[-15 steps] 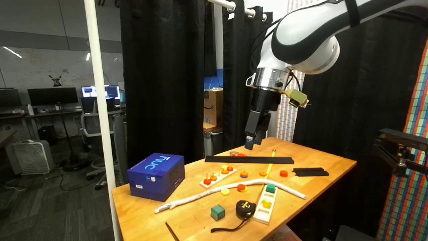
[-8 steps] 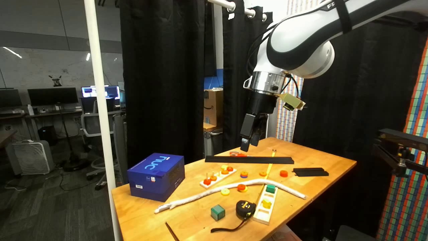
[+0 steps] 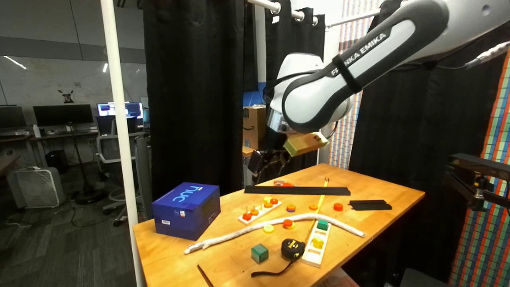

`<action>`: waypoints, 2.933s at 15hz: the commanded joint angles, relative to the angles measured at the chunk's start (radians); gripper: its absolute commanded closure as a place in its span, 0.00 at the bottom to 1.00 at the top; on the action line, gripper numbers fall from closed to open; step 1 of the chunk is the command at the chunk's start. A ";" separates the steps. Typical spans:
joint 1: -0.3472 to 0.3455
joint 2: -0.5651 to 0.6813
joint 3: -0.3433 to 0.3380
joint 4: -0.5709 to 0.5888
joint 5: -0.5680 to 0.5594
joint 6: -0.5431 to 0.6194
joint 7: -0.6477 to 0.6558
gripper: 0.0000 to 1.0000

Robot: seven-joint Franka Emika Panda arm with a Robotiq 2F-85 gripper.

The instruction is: Remove one orange ring from the right side of the board and put it on the table

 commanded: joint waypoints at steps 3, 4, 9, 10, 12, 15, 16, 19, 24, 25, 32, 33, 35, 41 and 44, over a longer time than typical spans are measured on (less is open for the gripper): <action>-0.220 0.224 0.147 0.191 -0.413 0.050 0.440 0.00; -0.225 0.255 0.145 0.237 -0.471 0.019 0.520 0.00; -0.039 0.411 -0.002 0.466 -0.657 -0.189 0.886 0.00; -0.006 0.449 -0.010 0.510 -0.665 -0.241 0.955 0.00; 0.047 0.509 -0.029 0.585 -0.647 -0.332 1.061 0.00; 0.087 0.573 -0.060 0.681 -0.591 -0.437 1.157 0.00; 0.088 0.586 -0.072 0.705 -0.573 -0.459 1.177 0.00; 0.085 0.620 -0.108 0.772 -0.511 -0.505 1.241 0.00; 0.072 0.656 -0.155 0.835 -0.344 -0.532 1.332 0.00; 0.070 0.661 -0.162 0.840 -0.314 -0.528 1.358 0.00; 0.030 0.679 -0.192 0.829 -0.115 -0.481 1.527 0.00; 0.023 0.679 -0.194 0.824 -0.095 -0.474 1.537 0.00; 0.006 0.683 -0.199 0.819 -0.060 -0.464 1.545 0.00; -0.033 0.730 -0.200 0.827 0.009 -0.462 1.512 0.00; -0.043 0.764 -0.193 0.835 0.039 -0.465 1.486 0.00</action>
